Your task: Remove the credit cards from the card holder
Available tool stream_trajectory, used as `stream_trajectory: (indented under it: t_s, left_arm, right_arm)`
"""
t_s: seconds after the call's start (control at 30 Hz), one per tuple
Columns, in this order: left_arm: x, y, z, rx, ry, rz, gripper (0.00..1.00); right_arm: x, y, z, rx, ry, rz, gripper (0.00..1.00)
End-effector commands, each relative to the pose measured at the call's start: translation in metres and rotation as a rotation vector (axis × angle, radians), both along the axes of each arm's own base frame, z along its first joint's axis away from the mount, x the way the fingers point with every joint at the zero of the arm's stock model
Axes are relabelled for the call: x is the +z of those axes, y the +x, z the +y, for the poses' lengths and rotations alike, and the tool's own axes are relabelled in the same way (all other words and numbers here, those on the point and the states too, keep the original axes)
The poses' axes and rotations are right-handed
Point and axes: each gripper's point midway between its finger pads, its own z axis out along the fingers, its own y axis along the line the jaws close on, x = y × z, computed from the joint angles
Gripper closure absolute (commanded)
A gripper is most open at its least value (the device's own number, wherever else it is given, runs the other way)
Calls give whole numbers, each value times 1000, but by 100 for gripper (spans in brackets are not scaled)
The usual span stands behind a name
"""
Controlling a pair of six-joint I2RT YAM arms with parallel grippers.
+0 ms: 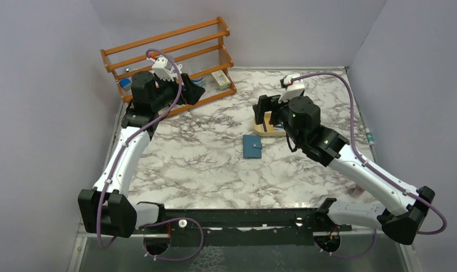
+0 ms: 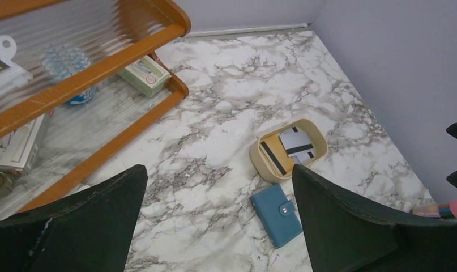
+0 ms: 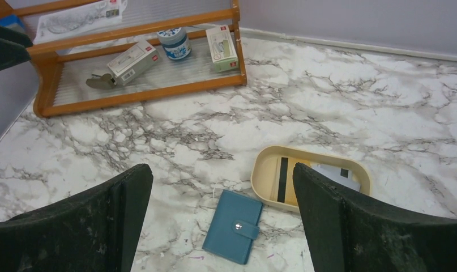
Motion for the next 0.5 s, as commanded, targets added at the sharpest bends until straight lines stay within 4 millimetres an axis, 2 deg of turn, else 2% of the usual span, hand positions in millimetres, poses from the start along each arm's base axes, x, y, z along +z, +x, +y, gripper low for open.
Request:
stream_trajectory:
  t_s: [0.0, 0.13, 0.2, 0.27, 0.4, 0.47]
  left_arm:
    - [17, 8, 15, 68, 64, -31, 1]
    - [14, 11, 44, 194, 127, -23, 1]
    - [7, 13, 64, 249, 94, 20, 1]
    - [-2, 18, 96, 342, 37, 79, 1]
    - [-21, 21, 184, 581, -174, 223, 1]
    - [-26, 15, 212, 664, -269, 253, 1]
  right_arm:
    - [26, 2, -9, -24, -20, -58, 0]
    - [34, -1, -5, 13, -8, -90, 0]
    - [35, -1, -1, 27, 8, -104, 0]
    - [34, 2, 5, 40, 1, -87, 0]
    - [22, 2, 22, 92, -7, -8, 0]
    - [21, 0, 27, 120, 9, -5, 0]
